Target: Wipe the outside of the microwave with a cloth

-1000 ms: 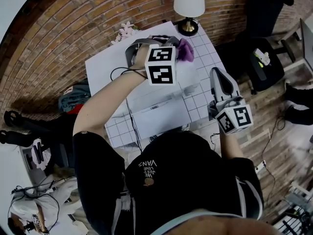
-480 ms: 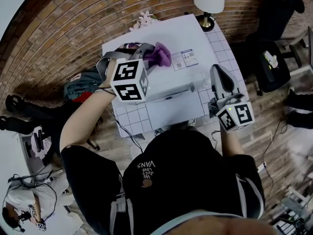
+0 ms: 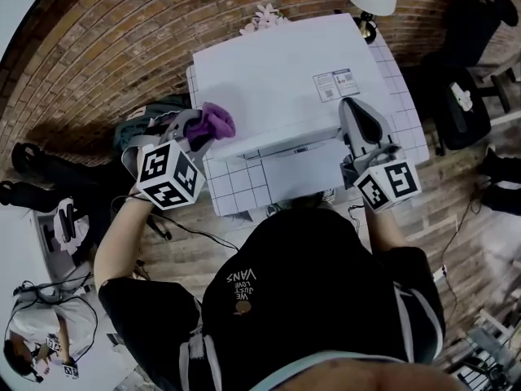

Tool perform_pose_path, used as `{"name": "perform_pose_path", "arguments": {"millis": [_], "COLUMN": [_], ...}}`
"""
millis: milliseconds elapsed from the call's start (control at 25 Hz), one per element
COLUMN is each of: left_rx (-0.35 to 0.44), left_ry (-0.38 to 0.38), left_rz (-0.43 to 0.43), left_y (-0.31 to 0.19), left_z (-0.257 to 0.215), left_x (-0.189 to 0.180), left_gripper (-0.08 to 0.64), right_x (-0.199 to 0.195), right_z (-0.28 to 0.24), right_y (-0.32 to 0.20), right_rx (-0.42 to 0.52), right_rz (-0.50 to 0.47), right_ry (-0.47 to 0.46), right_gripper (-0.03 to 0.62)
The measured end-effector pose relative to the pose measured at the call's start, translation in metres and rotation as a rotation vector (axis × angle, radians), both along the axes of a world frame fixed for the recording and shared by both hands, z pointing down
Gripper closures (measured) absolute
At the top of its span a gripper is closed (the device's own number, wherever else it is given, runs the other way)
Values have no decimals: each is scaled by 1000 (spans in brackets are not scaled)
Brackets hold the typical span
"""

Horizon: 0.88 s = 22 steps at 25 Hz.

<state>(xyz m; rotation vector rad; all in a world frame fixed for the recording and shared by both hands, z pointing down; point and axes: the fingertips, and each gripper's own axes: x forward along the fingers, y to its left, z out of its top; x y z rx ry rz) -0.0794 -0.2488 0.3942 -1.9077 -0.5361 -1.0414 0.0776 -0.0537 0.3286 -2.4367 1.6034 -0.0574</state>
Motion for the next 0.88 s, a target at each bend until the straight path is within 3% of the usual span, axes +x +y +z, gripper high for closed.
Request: {"name": "perform_pose_path", "arguments": {"millis": [120, 280, 880], "left_rx": [-5, 4, 6], "left_ry": [-19, -29, -5], "left_rz": [8, 73, 401], "left_y": [1, 22, 176], "left_z": [8, 16, 16], "left_x": [-7, 13, 175], "left_gripper": [430, 430, 430], "right_x": [-3, 5, 88], "right_z": [2, 1, 1], "right_y": [-3, 5, 105], "right_rx": [1, 3, 15], "right_rz": [-3, 11, 159], "right_ry": [-3, -1, -5], "right_gripper": [592, 592, 592]}}
